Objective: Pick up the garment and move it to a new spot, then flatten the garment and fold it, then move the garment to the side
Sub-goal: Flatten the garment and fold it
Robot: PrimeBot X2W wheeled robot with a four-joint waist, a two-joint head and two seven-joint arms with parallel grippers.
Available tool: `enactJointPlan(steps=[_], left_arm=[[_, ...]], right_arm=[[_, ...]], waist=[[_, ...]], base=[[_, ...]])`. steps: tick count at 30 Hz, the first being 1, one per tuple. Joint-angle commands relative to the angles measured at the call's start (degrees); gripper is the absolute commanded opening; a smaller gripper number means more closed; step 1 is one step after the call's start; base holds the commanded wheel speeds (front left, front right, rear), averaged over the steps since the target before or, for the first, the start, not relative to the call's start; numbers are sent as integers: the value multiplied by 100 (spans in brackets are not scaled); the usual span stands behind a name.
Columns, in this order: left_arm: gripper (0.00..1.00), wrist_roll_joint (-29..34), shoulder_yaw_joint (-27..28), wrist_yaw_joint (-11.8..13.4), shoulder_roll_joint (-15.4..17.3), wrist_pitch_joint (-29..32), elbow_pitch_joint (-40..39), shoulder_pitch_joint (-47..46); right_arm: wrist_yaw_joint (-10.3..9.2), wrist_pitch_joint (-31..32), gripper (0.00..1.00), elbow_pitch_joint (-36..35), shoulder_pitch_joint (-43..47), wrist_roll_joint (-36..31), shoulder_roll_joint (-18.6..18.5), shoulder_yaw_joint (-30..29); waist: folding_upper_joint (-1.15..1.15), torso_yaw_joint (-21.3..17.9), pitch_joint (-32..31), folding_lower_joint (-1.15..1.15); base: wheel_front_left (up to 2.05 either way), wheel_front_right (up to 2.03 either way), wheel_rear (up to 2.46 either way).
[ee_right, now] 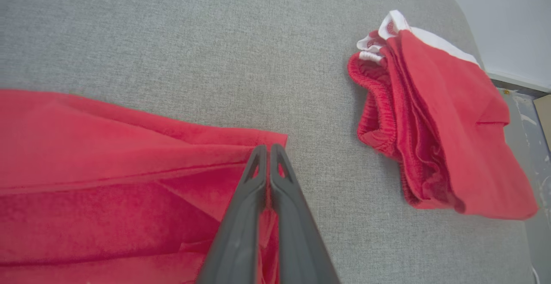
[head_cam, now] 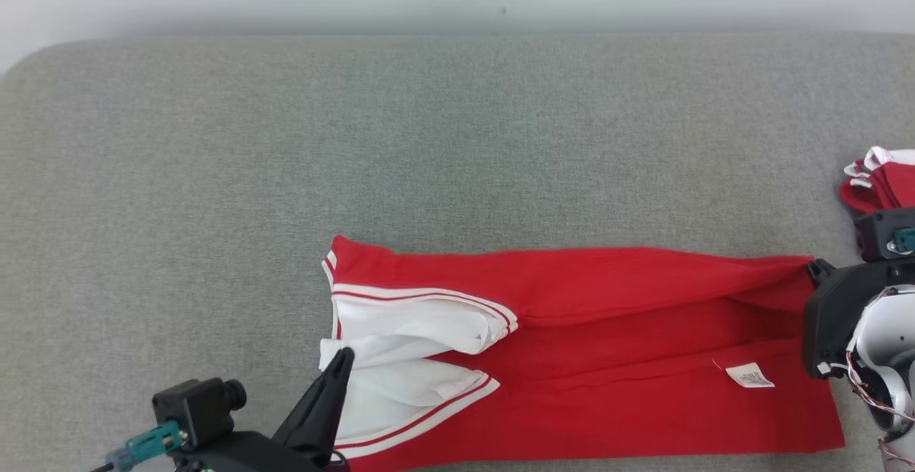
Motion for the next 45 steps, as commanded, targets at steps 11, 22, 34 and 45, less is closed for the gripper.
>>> enactJointPlan(steps=[11,22,34,45], left_arm=[[0,-82,-220,25,8,117,272,377],[13,4,-264,85,91,102,673,485],[100,719,-421,128,184,-509,1159,319],[100,2369,-98,304,-9,-2161,1513,-26]], right_arm=[[-15,257,0,-93,376,66,40,-41],[-15,257,9,-42,591,-63,180,-312],[-15,-310,100,-341,918,-91,917,-1022],[-15,-979,100,-628,1326,-298,1760,-1597]], waist=[[0,35,-128,1],[0,44,-214,1],[0,79,-488,1],[0,34,-798,1]], base=[[0,0,0],[0,0,0],[0,0,0],[0,0,0]])
